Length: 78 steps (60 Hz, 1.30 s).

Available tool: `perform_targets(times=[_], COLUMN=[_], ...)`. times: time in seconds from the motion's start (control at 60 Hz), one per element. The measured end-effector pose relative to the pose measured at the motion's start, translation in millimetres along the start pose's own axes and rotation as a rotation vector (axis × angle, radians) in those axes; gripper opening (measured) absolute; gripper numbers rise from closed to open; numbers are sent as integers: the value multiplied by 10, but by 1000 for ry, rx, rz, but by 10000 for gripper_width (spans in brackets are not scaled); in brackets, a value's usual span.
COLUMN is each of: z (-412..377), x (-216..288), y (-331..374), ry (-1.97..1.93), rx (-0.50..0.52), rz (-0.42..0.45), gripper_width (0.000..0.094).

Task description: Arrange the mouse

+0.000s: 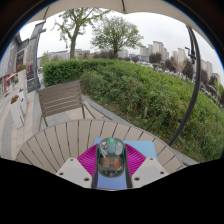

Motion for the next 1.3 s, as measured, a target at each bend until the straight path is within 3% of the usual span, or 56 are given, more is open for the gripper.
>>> perform_targets(times=[0.133, 0.333, 0.367, 0.417, 0.433, 0.467, 0.7, 0.883, 1.05, 1.3], z=[301, 470, 493, 565, 579, 602, 441, 295, 315, 313], x=[-544, -856, -849, -786, -752, -698, -359, -750, -1067, -1133], y=[-643, -924, -904, -802, -768, -649, 1225, 2613, 3043, 3032], ry=[-60, -47, -55, -55, -53, -59, -43, -85, -56, -68], rx=[-12, -28, -29, -53, -58, -63, -9, 35, -4, -11], rz=[-135, -179, -184, -184, -184, -185, -227, -273, -278, -269], gripper_width=[396, 499, 601, 852, 866, 824, 838, 842, 853, 848])
Point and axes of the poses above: the point between the fingertips, and its own axes, seen from behind it with the camera up: z to the right, x up, y backward, against the way the camera looks, the point moved 3 cm from there along y, backward, against the way the camera looks, and after that the axes turned 4 degrees about z, right-handed, at the moved point
